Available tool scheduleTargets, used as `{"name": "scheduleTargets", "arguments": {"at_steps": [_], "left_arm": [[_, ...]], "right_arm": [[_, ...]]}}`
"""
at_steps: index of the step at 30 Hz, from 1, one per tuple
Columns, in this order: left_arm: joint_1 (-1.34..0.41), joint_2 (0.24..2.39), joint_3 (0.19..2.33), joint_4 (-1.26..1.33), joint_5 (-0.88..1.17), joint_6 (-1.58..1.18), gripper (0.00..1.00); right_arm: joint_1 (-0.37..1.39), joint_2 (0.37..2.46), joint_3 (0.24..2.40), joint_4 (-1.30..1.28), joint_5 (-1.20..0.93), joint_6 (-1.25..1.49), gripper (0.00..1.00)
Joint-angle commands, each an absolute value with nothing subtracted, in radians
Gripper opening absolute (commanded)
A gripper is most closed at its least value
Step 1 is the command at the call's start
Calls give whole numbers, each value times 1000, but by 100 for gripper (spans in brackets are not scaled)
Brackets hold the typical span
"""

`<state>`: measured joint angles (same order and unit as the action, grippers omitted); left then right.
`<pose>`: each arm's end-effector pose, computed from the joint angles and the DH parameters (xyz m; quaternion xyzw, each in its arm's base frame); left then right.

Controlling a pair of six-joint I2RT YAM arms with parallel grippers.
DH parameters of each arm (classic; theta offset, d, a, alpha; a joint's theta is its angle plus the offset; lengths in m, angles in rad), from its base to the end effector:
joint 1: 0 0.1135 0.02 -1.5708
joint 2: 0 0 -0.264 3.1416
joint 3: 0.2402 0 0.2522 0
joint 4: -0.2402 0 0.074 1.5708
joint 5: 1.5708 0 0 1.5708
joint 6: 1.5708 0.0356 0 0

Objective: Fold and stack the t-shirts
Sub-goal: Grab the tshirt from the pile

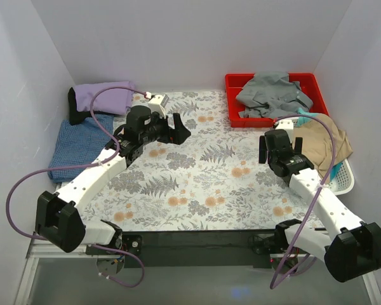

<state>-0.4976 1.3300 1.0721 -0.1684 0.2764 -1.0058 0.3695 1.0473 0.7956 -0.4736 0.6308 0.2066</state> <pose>0.2658 -0.1554 0.3207 -0.1371 0.8247 -0.4509 0.3127 0.2100 0.0588 0.2711 0.0563 0.8745 -0.1604 0.4543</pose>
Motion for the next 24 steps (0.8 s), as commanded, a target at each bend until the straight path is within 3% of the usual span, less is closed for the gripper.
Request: {"name": "scheduleTargets", "arguments": {"at_steps": [1, 7, 24], "left_arm": [[-505, 1253, 1094, -170, 176, -956, 90], [-505, 1269, 1118, -195, 182, -968, 90], [-505, 1319, 1065, -183, 178, -982, 90]], "right_arm": [[295, 1057, 845, -469, 684, 218, 98], [114, 1097, 861, -466, 686, 157, 98], [-40, 1262, 903, -433, 629, 178, 98]]}}
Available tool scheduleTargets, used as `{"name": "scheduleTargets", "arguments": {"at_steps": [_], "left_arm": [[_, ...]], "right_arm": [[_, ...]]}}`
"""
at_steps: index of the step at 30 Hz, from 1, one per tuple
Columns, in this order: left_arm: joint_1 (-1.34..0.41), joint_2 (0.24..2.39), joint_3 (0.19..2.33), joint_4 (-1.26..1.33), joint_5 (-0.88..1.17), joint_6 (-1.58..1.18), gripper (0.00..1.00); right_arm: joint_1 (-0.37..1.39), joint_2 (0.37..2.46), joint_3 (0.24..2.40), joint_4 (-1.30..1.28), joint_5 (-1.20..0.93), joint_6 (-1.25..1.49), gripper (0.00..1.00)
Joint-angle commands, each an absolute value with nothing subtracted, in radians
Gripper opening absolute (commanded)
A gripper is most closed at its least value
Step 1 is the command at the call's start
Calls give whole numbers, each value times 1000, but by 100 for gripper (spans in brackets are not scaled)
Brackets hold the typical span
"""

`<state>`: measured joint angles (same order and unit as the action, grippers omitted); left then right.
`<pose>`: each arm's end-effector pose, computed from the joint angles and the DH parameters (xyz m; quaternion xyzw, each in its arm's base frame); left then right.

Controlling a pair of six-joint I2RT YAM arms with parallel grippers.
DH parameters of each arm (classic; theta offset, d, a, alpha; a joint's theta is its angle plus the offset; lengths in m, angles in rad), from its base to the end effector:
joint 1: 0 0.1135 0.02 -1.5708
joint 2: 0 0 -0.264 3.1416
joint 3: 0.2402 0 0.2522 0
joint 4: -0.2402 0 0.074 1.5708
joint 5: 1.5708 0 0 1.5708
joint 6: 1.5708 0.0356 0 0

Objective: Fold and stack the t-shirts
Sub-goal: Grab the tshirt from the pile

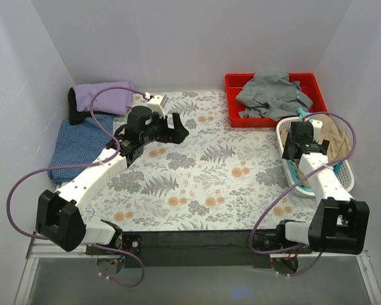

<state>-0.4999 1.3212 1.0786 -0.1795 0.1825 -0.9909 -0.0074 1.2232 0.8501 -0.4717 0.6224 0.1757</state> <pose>0.2658 -0.1526 0.3241 -0.1552 0.8230 -0.4232 0.3457 0.2482 -0.0226 0.2513 0.1896 0.8763 -0.2568 0.3609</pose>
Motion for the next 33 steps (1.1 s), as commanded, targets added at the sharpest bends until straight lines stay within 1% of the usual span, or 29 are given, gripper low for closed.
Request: {"name": "scheduleTargets", "arguments": {"at_steps": [1, 3, 7, 9, 10, 11, 13, 14, 16, 17, 19, 20, 22, 27, 29, 33], "left_arm": [[-505, 1318, 1062, -176, 181, -980, 90], [-505, 1318, 1060, -172, 184, -979, 90], [-505, 1319, 1052, -167, 192, -980, 91], [-505, 1322, 1048, -167, 189, -982, 91], [-505, 1321, 1045, -167, 183, -983, 91], [-505, 1322, 1042, -167, 176, -986, 91], [-505, 1322, 1042, -169, 169, -985, 91], [-505, 1324, 1040, -167, 166, -983, 91], [-505, 1327, 1045, -172, 160, -976, 91], [-505, 1328, 1045, -175, 158, -974, 91], [-505, 1331, 1045, -175, 158, -976, 91], [-505, 1336, 1046, -175, 160, -976, 91], [-505, 1342, 1051, -178, 167, -977, 91], [-505, 1361, 1057, -183, 169, -982, 91], [-505, 1368, 1057, -184, 169, -985, 91], [-505, 1388, 1066, -190, 183, -996, 91]], "right_arm": [[-49, 1275, 904, -423, 623, 175, 98], [-54, 1311, 919, -410, 646, 176, 98], [-87, 1390, 949, -371, 606, 167, 97], [-94, 1436, 962, -354, 595, 170, 93], [-98, 1446, 966, -347, 595, 176, 89], [-98, 1454, 966, -335, 594, 178, 76], [-101, 1465, 963, -310, 571, 178, 65], [-101, 1471, 963, -307, 577, 182, 50], [-106, 1474, 962, -293, 571, 181, 41], [-106, 1470, 963, -291, 566, 176, 28], [-107, 1447, 947, -272, 535, 175, 14], [-107, 1407, 939, -247, 526, 173, 2], [-107, 1347, 904, -213, 488, 166, 1], [-104, 1102, 870, -172, 399, 129, 1], [-103, 1013, 876, -172, 370, 117, 1], [-103, 911, 916, -195, 298, 100, 1]]}}
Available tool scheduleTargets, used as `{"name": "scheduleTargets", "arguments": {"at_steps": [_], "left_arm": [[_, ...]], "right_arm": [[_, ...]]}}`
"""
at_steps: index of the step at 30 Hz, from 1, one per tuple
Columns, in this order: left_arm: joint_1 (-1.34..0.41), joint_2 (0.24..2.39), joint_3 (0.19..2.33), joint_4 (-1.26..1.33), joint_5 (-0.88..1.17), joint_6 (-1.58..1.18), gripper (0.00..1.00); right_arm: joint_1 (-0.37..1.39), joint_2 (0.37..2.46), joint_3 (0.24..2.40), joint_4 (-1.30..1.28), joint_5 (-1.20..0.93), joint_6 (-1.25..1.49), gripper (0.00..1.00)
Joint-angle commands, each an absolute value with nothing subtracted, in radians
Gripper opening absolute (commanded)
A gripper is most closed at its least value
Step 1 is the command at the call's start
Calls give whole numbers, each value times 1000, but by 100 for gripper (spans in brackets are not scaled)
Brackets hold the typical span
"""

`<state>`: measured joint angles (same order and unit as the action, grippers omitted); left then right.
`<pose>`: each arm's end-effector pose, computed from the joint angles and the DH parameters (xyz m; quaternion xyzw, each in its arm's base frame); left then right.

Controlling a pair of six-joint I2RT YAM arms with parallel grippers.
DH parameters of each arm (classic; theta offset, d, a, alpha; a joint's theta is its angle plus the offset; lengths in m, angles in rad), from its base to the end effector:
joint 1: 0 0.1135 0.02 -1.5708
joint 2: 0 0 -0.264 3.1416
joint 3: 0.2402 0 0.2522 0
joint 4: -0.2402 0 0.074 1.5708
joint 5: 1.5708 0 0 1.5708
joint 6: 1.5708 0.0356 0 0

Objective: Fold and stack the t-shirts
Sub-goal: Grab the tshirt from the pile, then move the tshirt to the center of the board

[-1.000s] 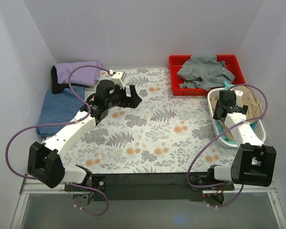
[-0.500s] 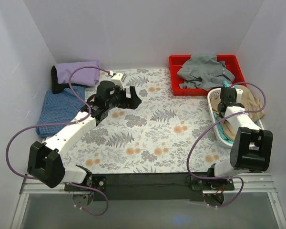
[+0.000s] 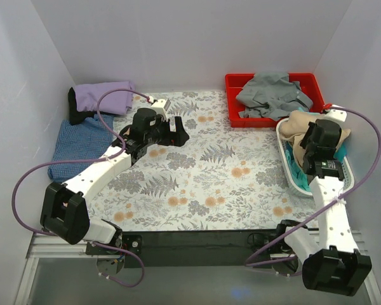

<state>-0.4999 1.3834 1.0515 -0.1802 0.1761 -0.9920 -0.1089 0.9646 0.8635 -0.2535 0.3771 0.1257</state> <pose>0.2752 -0.1574 0.2963 -0.1663 0.8447 -0.3971 0.3179 0.2171 -0.0369 0.3282 0.2007 0.7881 -0.1491 0.5625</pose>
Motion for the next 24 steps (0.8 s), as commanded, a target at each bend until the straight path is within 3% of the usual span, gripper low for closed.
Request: {"name": "scheduleTargets", "arguments": {"at_steps": [1, 11, 15, 20, 24], "left_arm": [[-505, 1390, 1066, -192, 183, -999, 91], [-502, 1378, 1062, -193, 126, -1051, 91], [-492, 1365, 1069, -207, 48, -1084, 91], [-443, 1306, 1065, -232, -90, -1149, 91], [-408, 1217, 1051, -256, -178, -1157, 91]], "right_arm": [[-103, 896, 926, -204, 287, 103, 1], [-69, 966, 1273, -333, -345, 150, 1], [73, 1058, 1354, -383, -595, 158, 1], [386, 1205, 1370, -408, -538, 120, 1], [598, 1302, 1338, -344, -375, 129, 1]]}}
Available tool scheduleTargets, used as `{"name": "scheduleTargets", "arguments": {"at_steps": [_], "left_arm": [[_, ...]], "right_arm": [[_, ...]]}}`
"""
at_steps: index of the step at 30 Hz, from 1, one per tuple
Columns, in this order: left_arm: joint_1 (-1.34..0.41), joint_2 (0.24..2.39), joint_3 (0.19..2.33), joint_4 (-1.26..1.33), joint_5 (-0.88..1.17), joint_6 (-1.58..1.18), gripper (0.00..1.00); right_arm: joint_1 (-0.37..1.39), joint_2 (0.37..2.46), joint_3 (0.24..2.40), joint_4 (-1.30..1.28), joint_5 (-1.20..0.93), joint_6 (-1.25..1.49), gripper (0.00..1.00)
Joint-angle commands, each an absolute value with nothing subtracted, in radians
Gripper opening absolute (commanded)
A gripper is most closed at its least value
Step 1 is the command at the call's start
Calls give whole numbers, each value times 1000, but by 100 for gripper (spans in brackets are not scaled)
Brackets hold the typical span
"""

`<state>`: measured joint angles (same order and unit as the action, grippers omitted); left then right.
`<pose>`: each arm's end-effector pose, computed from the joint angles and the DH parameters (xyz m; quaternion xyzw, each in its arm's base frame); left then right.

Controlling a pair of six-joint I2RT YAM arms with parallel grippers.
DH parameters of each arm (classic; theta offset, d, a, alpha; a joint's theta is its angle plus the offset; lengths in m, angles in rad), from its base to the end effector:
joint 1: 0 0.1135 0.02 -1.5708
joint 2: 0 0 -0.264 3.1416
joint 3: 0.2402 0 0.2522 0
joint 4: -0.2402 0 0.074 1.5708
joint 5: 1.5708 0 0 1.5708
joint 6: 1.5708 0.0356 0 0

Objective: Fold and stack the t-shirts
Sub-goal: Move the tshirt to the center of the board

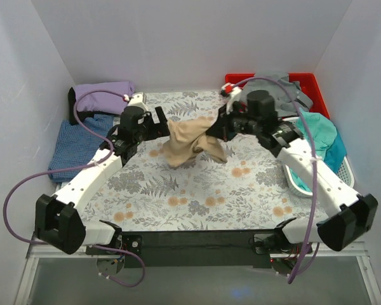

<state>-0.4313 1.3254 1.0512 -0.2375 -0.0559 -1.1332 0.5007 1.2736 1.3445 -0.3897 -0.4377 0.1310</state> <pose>0.2765 -0.1250 0.3074 -0.3098 0.8053 -0.3388 0.3752 0.2416 0.1494 0.4098 -0.2704 0.7542 0.3449 0.4890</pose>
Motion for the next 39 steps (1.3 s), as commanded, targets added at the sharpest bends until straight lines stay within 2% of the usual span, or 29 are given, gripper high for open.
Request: {"name": "scheduleTargets", "arguments": {"at_steps": [1, 4, 6, 7, 8, 10, 13, 18, 23, 24, 29, 39], "left_arm": [[-397, 1183, 1054, -268, -190, -1152, 91], [-387, 1117, 1048, -293, -235, -1129, 91], [-385, 1086, 1042, -305, -235, -1111, 91], [-384, 1074, 1031, -305, -236, -1111, 91], [-385, 1054, 1025, -304, -236, -1112, 91], [-385, 1051, 1006, -302, -219, -1108, 91], [-383, 1065, 997, -313, -180, -1104, 91], [-383, 1112, 959, -311, -6, -1080, 91], [-385, 1189, 885, -324, 219, -1083, 91], [-385, 1201, 855, -322, 239, -1091, 91], [-385, 1239, 753, -270, 278, -1135, 91], [-385, 1431, 770, -123, 417, -1212, 90]], "right_arm": [[606, 1325, 1333, -322, -376, 141, 1], [614, 1397, 1269, -252, -350, 169, 2], [612, 1460, 1243, -226, -354, 172, 9], [614, 1485, 1227, -225, -353, 170, 15], [612, 1512, 1212, -229, -335, 181, 31], [612, 1513, 1168, -241, -223, 199, 46], [612, 1447, 1118, -261, -53, 206, 57], [612, 1387, 1135, -317, 66, 176, 61], [614, 1403, 1147, -321, 8, 182, 62], [614, 1414, 1155, -318, -53, 187, 62], [626, 1477, 1167, -302, -90, 202, 62], [637, 1496, 1151, -279, -117, 206, 62]]}}
